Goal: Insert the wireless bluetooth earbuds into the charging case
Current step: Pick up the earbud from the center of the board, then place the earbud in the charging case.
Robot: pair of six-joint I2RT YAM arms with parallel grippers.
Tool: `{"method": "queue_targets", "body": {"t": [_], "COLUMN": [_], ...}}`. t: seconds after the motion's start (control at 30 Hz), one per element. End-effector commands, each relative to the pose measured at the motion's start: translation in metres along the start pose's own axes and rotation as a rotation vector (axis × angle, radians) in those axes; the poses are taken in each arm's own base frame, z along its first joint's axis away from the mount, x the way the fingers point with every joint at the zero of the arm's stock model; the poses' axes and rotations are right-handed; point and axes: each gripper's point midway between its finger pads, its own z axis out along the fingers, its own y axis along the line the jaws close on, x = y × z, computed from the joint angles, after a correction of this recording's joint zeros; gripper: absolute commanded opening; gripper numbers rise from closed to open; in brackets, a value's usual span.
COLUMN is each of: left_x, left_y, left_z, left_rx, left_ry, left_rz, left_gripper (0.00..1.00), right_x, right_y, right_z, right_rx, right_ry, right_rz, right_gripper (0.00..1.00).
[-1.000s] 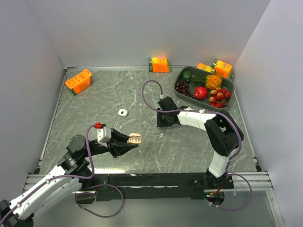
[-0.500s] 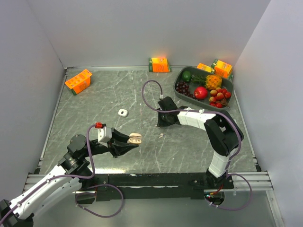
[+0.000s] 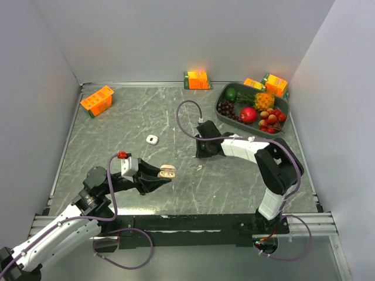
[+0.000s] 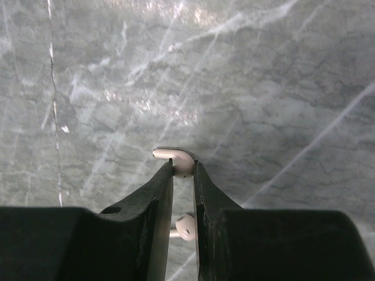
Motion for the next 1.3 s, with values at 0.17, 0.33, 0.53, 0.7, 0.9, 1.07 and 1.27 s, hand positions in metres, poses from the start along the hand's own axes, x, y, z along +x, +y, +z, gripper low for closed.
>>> {"method": "queue_targets", "body": {"t": [0.17,0.33,0.53,0.7,0.9,1.07,1.27], "left_x": [-0.016,-0.023,-0.033,-0.036,-0.036,-0.031,-0.016], "left_y": [0.0,0.004,0.006,0.012,0.021,0.033,0.032], "left_z": [0.0,-0.001,0.001,0.004,0.01,0.019,0.031], "left_rx": [-0.008,-0.04,-0.054,-0.069,-0.098,-0.123,-0.071], "left_ry": [-0.068,-0.114,-0.164,-0.166,-0.164,-0.136,-0.094], "left_rz": [0.03,0.022,0.012,0.027,0.043,0.031,0.002], "left_gripper": [0.01,0.01,0.01,0.01,0.01,0.01,0.01], "right_x": [-0.039,-0.057,-0.073,-0.074,-0.069,-0.064,-0.044], "right_y": [0.007,0.021,0.053,0.064,0.07,0.081,0.112], "right_z": [-0.074,-0.126,-0.219,-0.272,-0.316,-0.337,-0.34], "right_rx": [-0.035,-0.082,-0.092,-0.088,-0.083,-0.077,-0.114], "right_ry": [-0.202,-0.327,-0.55,-0.667,-0.795,-0.876,-0.895], "right_rz": [-0.046,-0.094,-0.254,-0.347,-0.466,-0.617,-0.833], "right_gripper": [0.0,0.0,0.0,0.0,0.0,0.0,0.0]}}
